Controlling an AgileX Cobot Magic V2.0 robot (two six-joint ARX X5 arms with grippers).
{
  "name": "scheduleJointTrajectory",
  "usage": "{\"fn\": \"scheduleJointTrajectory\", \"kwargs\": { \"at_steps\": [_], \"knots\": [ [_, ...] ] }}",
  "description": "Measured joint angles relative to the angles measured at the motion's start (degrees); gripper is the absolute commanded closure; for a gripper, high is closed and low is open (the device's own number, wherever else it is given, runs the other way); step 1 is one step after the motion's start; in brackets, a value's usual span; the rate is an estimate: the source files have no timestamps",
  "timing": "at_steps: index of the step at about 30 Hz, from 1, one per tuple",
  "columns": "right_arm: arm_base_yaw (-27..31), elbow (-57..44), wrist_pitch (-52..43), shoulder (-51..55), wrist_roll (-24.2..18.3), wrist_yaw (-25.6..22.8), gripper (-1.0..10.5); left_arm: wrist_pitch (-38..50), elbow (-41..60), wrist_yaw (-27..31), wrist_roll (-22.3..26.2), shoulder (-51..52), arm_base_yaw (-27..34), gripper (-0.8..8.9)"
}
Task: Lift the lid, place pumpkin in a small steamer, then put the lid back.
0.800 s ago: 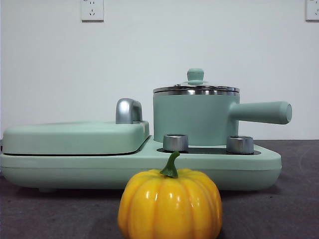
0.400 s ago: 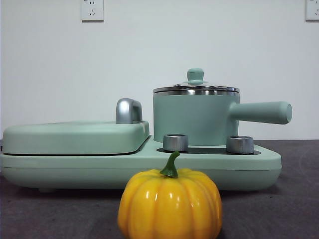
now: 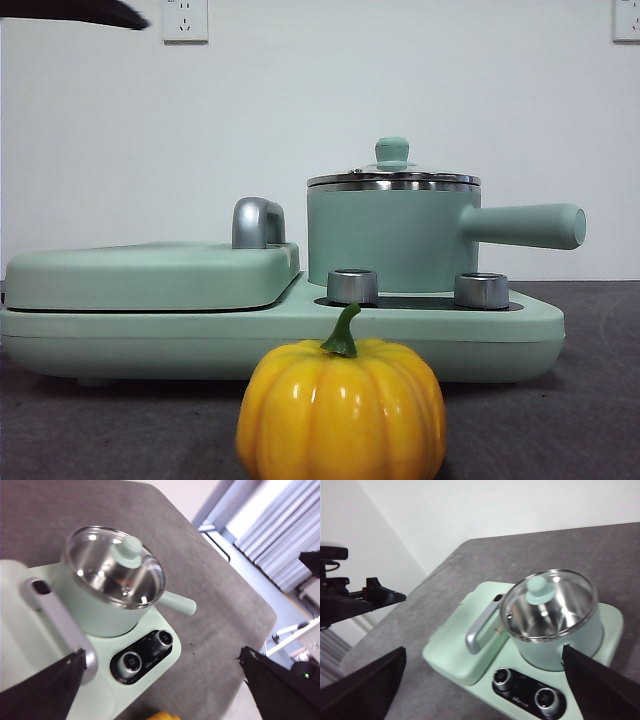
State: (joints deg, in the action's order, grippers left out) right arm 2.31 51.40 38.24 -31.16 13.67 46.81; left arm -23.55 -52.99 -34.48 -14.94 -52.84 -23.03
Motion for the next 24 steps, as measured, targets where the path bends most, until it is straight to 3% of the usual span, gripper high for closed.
{"fn": "scheduleJointTrajectory", "kwargs": {
  "at_steps": [6,16,24],
  "knots": [
    [0.00,0.00,0.04,0.00,0.00,-0.55,4.5,-0.02,-8.28,0.57,4.17,-10.95,-3.98,3.13],
    [0.00,0.00,0.15,0.00,0.00,-1.97,4.5,0.04,-27.71,13.84,12.90,-29.57,-10.75,3.13],
    [0.00,0.00,0.13,0.00,0.00,-1.97,4.5,1.97,-32.89,17.66,17.42,-40.85,-13.35,3.17]
  ]
}}
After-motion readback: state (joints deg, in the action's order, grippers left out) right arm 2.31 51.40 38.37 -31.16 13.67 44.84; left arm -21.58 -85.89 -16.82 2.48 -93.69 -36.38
